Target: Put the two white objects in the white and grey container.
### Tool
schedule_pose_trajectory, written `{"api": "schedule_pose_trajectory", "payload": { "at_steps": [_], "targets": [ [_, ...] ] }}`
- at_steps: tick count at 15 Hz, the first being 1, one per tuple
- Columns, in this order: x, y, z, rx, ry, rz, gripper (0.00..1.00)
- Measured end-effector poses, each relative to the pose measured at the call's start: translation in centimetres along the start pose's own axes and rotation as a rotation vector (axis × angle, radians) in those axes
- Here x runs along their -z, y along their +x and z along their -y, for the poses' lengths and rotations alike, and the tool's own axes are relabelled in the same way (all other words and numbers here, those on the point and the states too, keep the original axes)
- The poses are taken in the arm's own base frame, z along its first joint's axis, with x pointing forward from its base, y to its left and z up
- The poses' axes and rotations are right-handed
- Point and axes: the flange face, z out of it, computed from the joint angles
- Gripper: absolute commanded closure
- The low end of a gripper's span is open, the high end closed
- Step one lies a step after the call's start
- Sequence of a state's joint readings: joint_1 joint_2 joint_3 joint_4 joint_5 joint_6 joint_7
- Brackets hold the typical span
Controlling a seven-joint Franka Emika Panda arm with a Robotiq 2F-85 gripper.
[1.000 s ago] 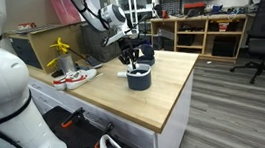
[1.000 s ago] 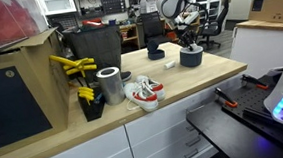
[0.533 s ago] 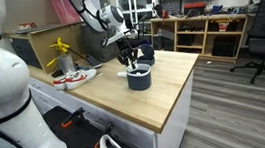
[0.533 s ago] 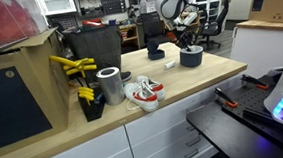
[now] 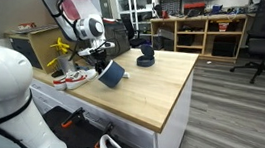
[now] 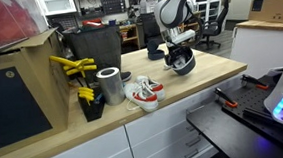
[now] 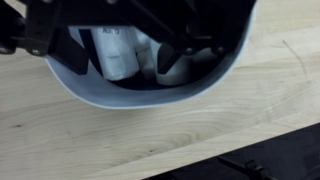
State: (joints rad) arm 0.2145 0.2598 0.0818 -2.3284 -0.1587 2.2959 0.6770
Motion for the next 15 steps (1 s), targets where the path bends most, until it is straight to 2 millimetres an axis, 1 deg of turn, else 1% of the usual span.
{"api": "schedule_pose_trajectory", "payload": {
  "at_steps": [1,2,3,4,6,8,11,15],
  "targets": [
    [0.1,-1.1,0.9,-0.033,0.009,-0.029,0.48],
    [0.0,-2.1,1.8,-0.060,0.010,-0.060,0.54],
    [-0.3,-3.2,2.6,-0.083,0.007,-0.089,0.62],
    [-0.8,-4.2,3.4,-0.101,0.007,-0.121,0.71],
    [-2.3,-6.1,4.9,-0.124,-0.003,-0.175,0.87],
    [-3.2,-7.3,5.8,-0.147,-0.031,-0.230,0.99],
    [-4.2,-7.9,5.8,-0.197,-0.073,-0.312,1.00],
    [-4.8,-7.9,4.8,-0.286,-0.155,-0.478,1.00]
  ]
}}
